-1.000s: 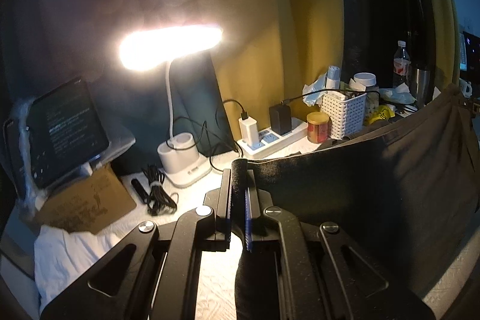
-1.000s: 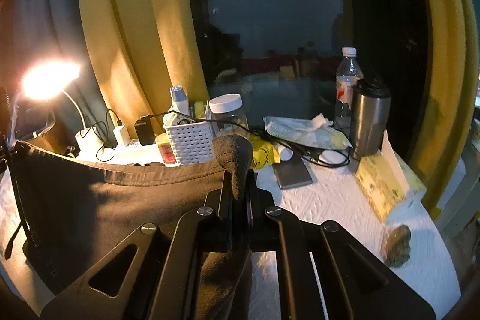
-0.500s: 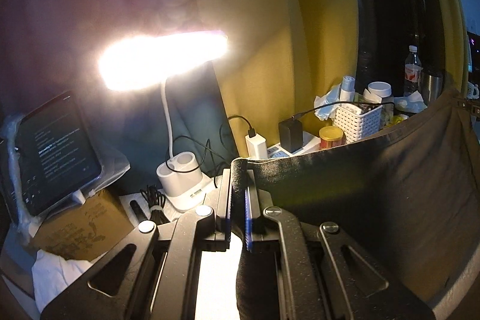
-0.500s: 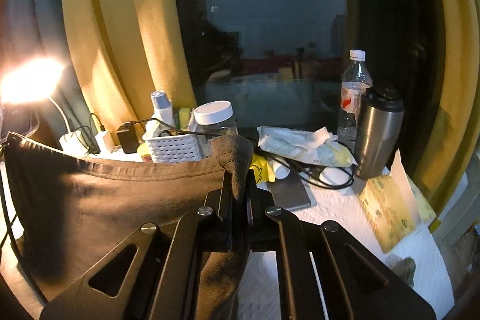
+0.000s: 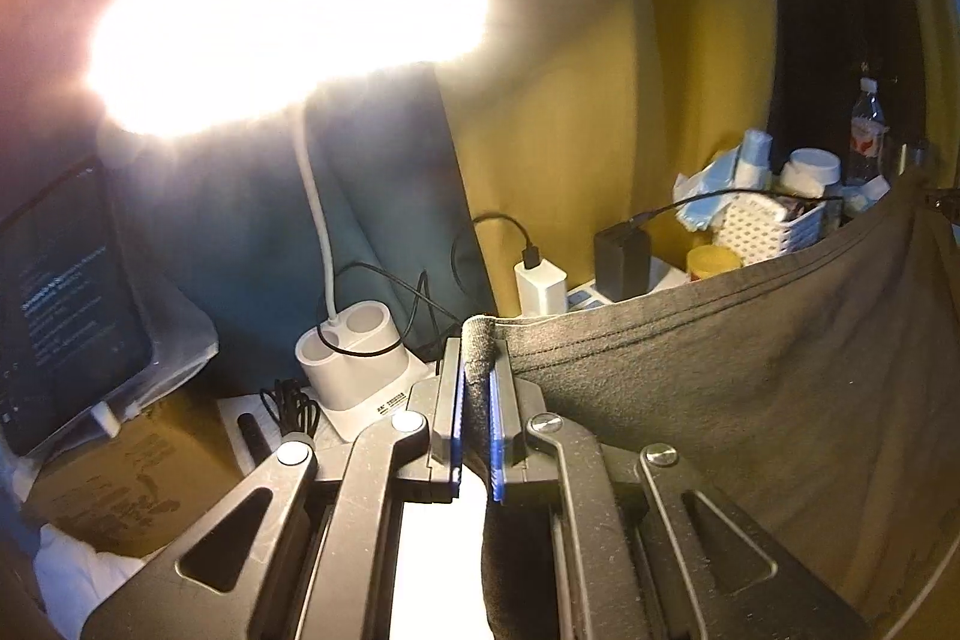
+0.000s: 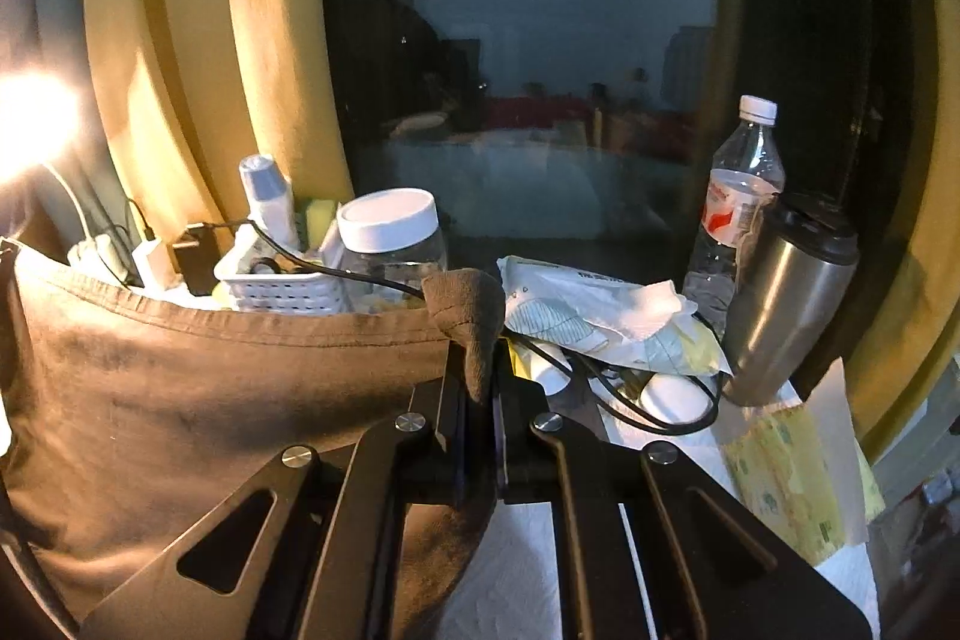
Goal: Fold small clothes
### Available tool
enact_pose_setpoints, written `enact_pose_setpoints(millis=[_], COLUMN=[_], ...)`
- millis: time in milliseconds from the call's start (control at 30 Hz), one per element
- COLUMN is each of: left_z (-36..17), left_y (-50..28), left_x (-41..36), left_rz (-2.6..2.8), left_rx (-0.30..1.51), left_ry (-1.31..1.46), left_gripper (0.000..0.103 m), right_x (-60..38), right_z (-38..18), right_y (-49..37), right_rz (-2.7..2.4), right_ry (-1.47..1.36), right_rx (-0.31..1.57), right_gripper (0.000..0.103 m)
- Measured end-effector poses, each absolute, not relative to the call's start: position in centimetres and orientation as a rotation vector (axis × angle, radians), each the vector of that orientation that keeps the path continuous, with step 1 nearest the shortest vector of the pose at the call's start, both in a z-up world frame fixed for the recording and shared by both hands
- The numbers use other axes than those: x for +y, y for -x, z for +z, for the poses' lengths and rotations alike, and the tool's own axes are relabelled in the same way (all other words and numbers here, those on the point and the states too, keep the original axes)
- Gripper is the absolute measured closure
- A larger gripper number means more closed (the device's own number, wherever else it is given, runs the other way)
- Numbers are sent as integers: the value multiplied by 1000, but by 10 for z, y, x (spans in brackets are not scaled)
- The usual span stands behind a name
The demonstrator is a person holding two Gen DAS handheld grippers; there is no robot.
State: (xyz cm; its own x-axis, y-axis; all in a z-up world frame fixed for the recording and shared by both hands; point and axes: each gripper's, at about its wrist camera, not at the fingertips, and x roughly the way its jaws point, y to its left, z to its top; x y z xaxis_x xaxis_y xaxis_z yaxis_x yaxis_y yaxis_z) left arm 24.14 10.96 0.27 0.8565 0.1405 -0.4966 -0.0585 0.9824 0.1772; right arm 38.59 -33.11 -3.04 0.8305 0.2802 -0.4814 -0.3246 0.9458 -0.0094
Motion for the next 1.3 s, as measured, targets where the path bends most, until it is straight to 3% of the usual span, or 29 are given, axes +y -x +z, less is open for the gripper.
enact_pose_setpoints(millis=[600, 633, 667, 733, 800, 833, 1300], left_z=[-66, -69, -70, -70, -66, -63, -61], left_y=[-311, -312, -311, -308, -302, -298, -218], left_x=[121, 122, 124, 127, 130, 132, 135], left_rz=[118, 130, 138, 152, 153, 157, 133], left_rx=[718, 733, 744, 746, 733, 723, 754], left_ry=[-117, -107, -98, -86, -67, -55, 37], left_gripper=[96, 95, 91, 75, 37, 32, 31], right_x=[-321, -321, -321, -324, -327, -329, -370], right_z=[-90, -92, -93, -91, -88, -86, -87], right_y=[-433, -433, -433, -431, -427, -425, -331], right_rz=[198, 198, 198, 183, 178, 173, 180], right_ry=[155, 163, 163, 158, 152, 152, 123], right_rx=[612, 616, 623, 620, 612, 610, 677], right_gripper=[95, 90, 84, 57, 55, 55, 55])
